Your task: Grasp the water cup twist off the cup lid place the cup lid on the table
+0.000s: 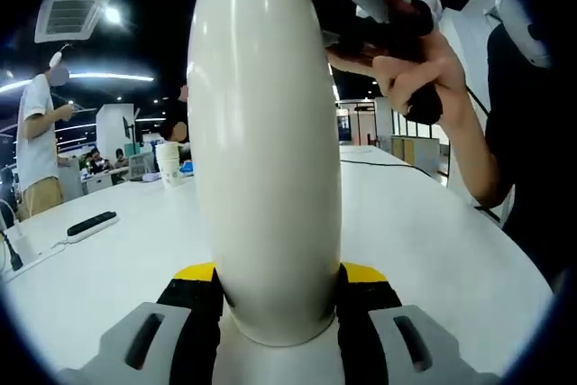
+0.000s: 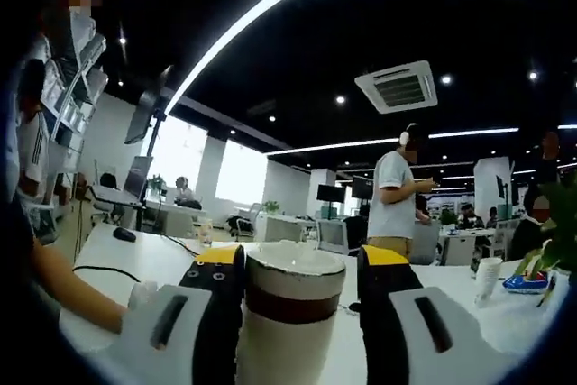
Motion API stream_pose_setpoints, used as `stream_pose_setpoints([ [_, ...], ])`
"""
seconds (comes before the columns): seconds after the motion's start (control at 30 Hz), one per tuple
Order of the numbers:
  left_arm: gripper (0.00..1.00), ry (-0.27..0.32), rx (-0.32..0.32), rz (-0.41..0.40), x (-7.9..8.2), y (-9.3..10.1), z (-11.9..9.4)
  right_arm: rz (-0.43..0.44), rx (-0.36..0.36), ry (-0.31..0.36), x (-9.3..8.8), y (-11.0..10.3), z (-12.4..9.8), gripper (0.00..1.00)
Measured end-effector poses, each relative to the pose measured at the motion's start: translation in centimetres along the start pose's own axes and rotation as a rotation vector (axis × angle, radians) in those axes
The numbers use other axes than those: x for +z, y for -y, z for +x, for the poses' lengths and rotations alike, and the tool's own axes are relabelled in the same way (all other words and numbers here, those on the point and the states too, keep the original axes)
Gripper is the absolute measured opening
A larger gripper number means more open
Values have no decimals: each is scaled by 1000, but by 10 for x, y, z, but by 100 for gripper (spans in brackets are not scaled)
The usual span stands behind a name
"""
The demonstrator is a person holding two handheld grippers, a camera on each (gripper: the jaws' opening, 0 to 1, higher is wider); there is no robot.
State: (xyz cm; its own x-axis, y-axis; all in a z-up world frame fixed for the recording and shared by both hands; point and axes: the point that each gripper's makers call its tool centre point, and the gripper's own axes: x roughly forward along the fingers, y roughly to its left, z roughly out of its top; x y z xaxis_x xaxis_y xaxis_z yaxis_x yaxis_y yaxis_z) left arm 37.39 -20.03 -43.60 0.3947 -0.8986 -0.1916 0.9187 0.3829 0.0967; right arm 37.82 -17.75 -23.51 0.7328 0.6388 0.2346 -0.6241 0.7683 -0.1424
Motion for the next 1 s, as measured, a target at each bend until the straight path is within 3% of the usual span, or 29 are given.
stream_pose_setpoints([
  [0.17, 51, 0, 0, -1, 0, 0, 0, -8, 40, 6, 0, -4, 1, 47],
  [0.37, 51, 0, -1, -3, 0, 0, 0, 19, 180, 13, 0, -8, 1, 47],
  [0.4, 51, 0, -1, -3, 0, 0, 0, 37, 252, 15, 1, -9, 0, 47],
  [0.47, 51, 0, -2, -3, 0, 0, 0, 52, 307, 17, 1, -9, 0, 47],
  [0.6, 51, 0, -2, -4, 0, 0, 0, 94, 490, 11, 0, -12, -1, 47],
  [0.8, 51, -1, 0, -6, 0, 0, 0, 140, 637, -3, -1, -12, 1, 47],
  [1.0, 51, 0, -2, -7, 0, 0, -1, 147, 630, -12, -1, -14, 2, 47],
])
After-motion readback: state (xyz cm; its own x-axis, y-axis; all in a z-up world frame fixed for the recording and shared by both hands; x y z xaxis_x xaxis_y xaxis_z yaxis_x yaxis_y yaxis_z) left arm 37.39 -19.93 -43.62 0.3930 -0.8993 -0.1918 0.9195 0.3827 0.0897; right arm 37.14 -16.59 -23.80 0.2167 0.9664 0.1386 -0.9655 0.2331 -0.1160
